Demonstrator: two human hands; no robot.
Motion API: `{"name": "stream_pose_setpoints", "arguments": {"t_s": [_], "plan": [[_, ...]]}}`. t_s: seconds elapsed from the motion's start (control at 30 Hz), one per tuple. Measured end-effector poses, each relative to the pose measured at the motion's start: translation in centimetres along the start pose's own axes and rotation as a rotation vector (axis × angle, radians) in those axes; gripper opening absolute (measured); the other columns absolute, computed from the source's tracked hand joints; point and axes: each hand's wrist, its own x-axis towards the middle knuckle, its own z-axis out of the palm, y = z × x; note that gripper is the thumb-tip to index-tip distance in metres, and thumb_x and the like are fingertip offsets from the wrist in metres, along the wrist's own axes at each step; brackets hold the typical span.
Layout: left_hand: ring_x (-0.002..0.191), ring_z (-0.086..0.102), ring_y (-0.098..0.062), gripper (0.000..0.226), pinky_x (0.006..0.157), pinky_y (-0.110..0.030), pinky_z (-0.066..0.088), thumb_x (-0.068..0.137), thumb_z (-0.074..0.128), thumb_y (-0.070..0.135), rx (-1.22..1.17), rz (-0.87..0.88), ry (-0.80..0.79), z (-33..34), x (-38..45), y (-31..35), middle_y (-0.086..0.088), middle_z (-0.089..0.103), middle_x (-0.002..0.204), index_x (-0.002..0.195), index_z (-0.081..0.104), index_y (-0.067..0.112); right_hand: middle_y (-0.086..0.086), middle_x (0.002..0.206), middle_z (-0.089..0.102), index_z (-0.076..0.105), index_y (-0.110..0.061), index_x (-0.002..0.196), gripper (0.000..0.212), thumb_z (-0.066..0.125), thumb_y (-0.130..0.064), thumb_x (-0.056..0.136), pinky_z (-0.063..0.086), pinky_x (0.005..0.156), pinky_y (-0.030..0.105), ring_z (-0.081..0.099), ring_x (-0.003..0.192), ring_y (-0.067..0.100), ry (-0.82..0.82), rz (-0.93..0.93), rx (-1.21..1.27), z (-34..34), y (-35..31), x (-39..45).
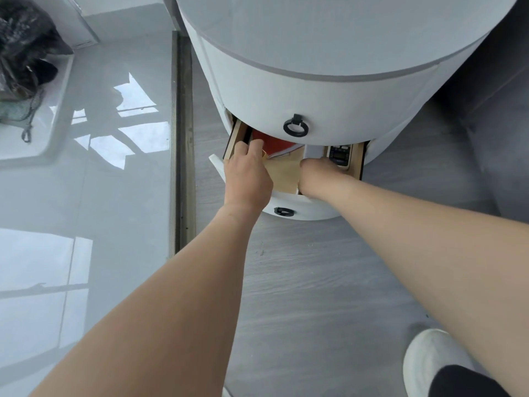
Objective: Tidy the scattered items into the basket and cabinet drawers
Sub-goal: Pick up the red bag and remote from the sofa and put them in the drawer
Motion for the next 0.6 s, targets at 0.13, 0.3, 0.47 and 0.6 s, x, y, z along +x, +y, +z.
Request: {"name": "stream_pose_setpoints", "arguments": {"t_s": [0.13, 0.3, 0.47, 0.6], "plan": [[0.071, 0.049, -0.034, 0.046, 0.065, -0.035, 0.032, 0.071, 0.046, -0.013, 0.002, 0.009, 0.056, 0.5, -0.1, 0.1, -0.016, 0.056, 0.093, 0.111, 0.061, 0.003, 0.012, 0.097, 0.054, 0.049, -0.008, 0.072, 0.011, 0.049, -0.006, 0.083, 0.037, 0.067, 0.029, 0.047, 0.093, 0.029, 0.094, -0.06, 0.029, 0.4, 0.2, 0.2], [0.066, 0.042, -0.028, 0.045, 0.065, -0.034, 0.028, 0.069, 0.045, -0.014, -0.015, 0.004, 0.107, 0.8, -0.2, 0.1, -0.014, 0.056, 0.086, 0.107, 0.063, 0.002, 0.016, 0.139, 0.045, 0.066, -0.013, 0.12, 0.033, 0.046, -0.02, 0.095, 0.039, 0.104, 0.037, 0.036, 0.133, 0.036, 0.071, -0.282, -0.078, -0.5, 0.5, 0.3], [0.063, 0.04, -0.028, 0.046, 0.063, -0.034, 0.027, 0.066, 0.04, -0.011, -0.041, 0.04, 0.144, 0.9, -0.2, 0.1, -0.012, 0.055, 0.079, 0.103, 0.064, 0.001, 0.015, 0.151, 0.035, 0.052, -0.018, 0.137, 0.041, 0.033, -0.026, 0.102, 0.019, 0.115, 0.035, 0.025, 0.143, 0.034, -0.017, -0.35, -0.278, -0.2, 0.8, 1.6], [0.063, 0.045, -0.031, 0.044, 0.063, -0.034, 0.03, 0.067, 0.042, -0.012, -0.035, 0.058, 0.138, 0.8, -0.3, 0.0, -0.013, 0.056, 0.08, 0.104, 0.063, 0.001, 0.016, 0.158, 0.021, 0.044, -0.007, 0.139, 0.045, 0.044, -0.017, 0.094, 0.03, 0.114, 0.048, 0.013, 0.148, 0.035, 0.001, -0.237, -0.308, 0.8, 2.4, 3.1]]}}
